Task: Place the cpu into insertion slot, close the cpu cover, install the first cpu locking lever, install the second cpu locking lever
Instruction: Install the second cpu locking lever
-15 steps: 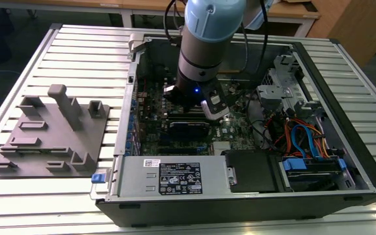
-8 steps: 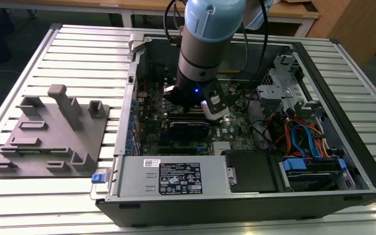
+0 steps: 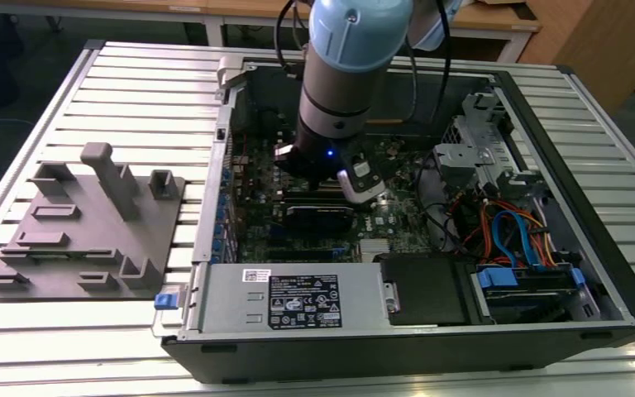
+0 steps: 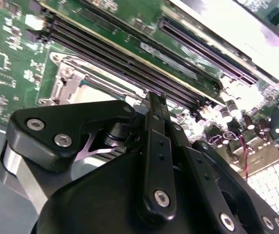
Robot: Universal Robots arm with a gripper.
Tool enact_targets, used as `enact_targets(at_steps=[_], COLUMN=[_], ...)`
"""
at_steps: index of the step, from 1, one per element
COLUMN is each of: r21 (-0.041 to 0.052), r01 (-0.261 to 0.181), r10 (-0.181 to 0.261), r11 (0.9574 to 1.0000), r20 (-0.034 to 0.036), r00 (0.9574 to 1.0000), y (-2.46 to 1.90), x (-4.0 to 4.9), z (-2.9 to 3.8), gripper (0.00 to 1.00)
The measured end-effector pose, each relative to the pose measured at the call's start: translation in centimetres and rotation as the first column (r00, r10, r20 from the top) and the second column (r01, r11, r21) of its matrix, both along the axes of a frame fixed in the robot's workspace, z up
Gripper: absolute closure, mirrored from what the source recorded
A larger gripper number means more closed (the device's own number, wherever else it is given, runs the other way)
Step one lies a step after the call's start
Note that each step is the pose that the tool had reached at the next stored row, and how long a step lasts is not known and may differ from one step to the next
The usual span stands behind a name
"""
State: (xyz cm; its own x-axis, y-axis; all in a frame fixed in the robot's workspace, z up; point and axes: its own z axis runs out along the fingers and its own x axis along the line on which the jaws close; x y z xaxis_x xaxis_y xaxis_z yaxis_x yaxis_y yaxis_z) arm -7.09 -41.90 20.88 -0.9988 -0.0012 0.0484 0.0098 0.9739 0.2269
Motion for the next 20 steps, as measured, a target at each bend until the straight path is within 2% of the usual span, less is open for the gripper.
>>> enact_targets(at_steps=[2, 5, 9, 16, 20], r21=[-0.0001, 0.0013, 0.0074, 0.0243, 0.0424], r01=[0.000, 0.001, 0.004, 0.012, 0.017], r10=[0.000, -0.001, -0.004, -0.012, -0.017], r11=[1.0000, 1.0000, 1.0000, 0.9996, 0.9990], r20=[0.0000, -0.0001, -0.0003, -0.0028, -0.0032], r00=[1.0000, 1.0000, 1.0000, 0.9999, 0.9998], y=[0.00, -0.06, -0.25, -0.66, -0.66], x=[-0.35, -0.40, -0.39, -0.40, -0.40], z=[-0.03, -0.10, -0.31, -0.76, -1.00], gripper=[0.90, 0.90, 0.90, 0.90, 0.90])
